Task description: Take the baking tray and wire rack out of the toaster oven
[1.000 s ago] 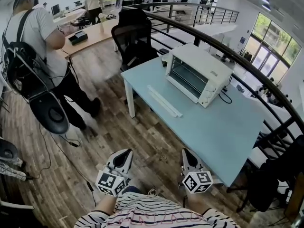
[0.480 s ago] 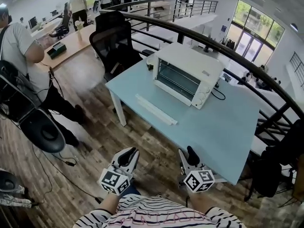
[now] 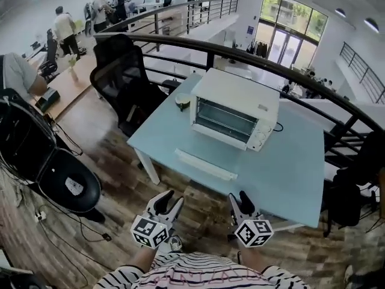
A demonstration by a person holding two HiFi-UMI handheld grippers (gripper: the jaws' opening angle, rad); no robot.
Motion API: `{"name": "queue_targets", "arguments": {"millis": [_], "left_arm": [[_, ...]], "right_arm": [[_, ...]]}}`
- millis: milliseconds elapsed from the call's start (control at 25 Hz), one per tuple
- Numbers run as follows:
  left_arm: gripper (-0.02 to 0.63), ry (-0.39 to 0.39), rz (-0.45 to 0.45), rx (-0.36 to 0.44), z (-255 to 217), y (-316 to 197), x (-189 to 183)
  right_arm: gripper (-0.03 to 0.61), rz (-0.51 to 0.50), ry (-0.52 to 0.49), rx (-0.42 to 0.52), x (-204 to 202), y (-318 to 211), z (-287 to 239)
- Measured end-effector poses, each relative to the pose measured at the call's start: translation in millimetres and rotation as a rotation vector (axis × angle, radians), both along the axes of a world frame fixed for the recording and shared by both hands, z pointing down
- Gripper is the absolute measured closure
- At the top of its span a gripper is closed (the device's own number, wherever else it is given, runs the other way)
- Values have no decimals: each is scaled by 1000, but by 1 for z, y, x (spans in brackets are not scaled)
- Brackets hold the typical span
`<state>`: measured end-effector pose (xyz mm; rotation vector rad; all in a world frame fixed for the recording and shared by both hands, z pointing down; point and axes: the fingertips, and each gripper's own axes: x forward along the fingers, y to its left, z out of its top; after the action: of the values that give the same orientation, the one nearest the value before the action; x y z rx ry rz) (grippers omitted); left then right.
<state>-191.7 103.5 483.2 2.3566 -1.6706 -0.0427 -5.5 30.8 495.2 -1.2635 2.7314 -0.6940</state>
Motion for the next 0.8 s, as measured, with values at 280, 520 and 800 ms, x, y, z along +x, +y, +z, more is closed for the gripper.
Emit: {"name": "queue_targets", "arguments": {"millis": [280, 520, 800], "left_arm": [[483, 8, 84, -24, 4, -28, -54], [483, 51, 149, -46, 18, -53, -74], [483, 81, 179, -75, 36, -92, -70]], "right_arm": [[370, 146, -36, -14, -33, -15, 0], [370, 239, -35, -32, -44, -23, 7], [370, 293, -40, -56, -43, -53, 22]]}}
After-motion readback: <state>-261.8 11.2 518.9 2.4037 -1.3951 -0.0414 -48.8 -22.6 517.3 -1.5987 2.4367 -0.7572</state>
